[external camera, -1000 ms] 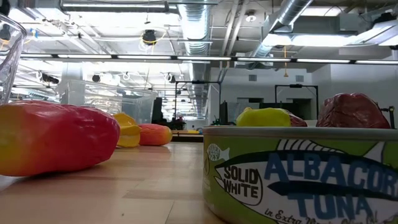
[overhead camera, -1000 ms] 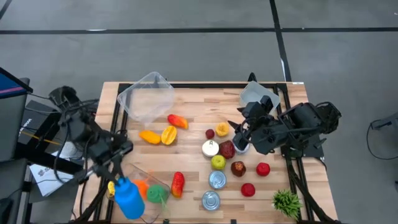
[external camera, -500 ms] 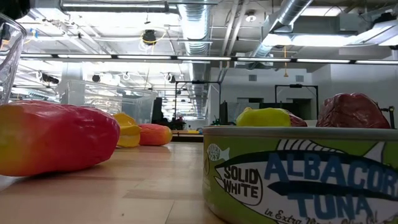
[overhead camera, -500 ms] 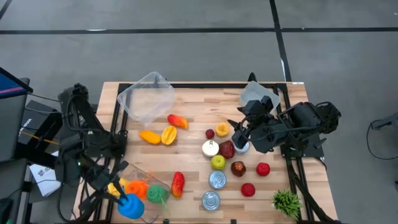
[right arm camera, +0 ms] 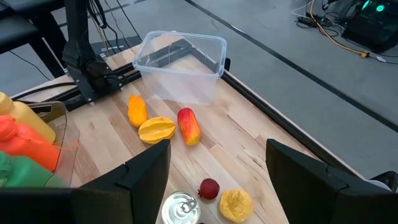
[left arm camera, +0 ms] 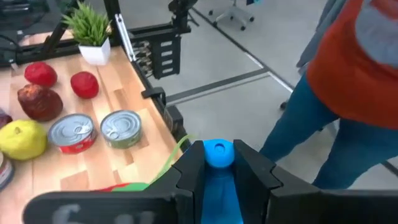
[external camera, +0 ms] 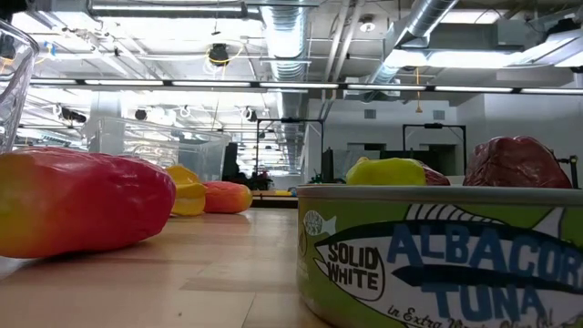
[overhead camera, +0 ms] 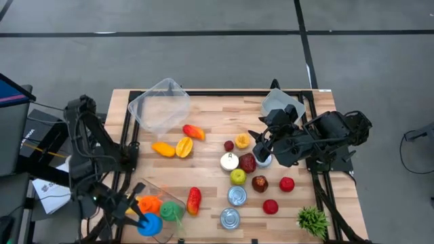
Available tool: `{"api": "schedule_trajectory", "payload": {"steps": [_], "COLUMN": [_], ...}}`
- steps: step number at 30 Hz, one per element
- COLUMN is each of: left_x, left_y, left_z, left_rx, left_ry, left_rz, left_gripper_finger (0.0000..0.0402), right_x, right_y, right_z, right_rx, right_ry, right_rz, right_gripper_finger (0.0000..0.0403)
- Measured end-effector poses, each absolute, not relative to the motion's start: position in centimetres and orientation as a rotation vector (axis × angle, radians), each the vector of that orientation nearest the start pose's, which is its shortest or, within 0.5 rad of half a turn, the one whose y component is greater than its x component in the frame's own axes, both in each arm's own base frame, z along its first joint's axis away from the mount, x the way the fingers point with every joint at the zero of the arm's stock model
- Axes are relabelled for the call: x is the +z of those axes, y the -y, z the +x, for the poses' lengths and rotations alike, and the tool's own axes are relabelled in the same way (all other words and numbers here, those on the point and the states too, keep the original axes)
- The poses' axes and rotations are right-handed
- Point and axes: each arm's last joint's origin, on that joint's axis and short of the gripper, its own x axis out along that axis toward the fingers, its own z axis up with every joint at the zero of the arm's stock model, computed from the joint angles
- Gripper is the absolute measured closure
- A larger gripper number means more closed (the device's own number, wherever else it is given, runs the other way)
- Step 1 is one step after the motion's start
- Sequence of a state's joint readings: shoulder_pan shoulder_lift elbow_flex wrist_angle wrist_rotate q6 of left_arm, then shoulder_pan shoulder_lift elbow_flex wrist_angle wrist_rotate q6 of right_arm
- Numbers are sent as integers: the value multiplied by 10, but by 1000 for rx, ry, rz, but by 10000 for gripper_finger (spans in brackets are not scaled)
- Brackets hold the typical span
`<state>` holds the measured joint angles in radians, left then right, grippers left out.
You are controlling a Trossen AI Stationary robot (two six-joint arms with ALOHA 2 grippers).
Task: Pick & Place Food Item
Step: Put the blue water bottle into the transparent bin
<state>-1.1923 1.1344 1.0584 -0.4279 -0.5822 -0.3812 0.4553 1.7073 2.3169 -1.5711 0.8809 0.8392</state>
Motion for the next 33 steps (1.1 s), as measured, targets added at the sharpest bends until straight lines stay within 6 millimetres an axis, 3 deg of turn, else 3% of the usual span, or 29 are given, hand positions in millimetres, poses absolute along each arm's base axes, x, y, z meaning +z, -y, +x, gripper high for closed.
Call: {"api": "schedule_trajectory", "payload": {"steps": [14,33], "left_x": [317,272], "left_y": [231,228], "left_z": [110,110], "left_rx": [-447,-379], "left_ry": [-488,-458], "left_rz": [60,-3], "left_gripper_finger": [346,346], "right_x": [484,484], "right_y": [-100,-100], "right_z": [254,254], "right_rx": [-657,-657], "right_ry": [-527,-527], "right_rz": [189,188], "right_gripper_finger": [148,148]}}
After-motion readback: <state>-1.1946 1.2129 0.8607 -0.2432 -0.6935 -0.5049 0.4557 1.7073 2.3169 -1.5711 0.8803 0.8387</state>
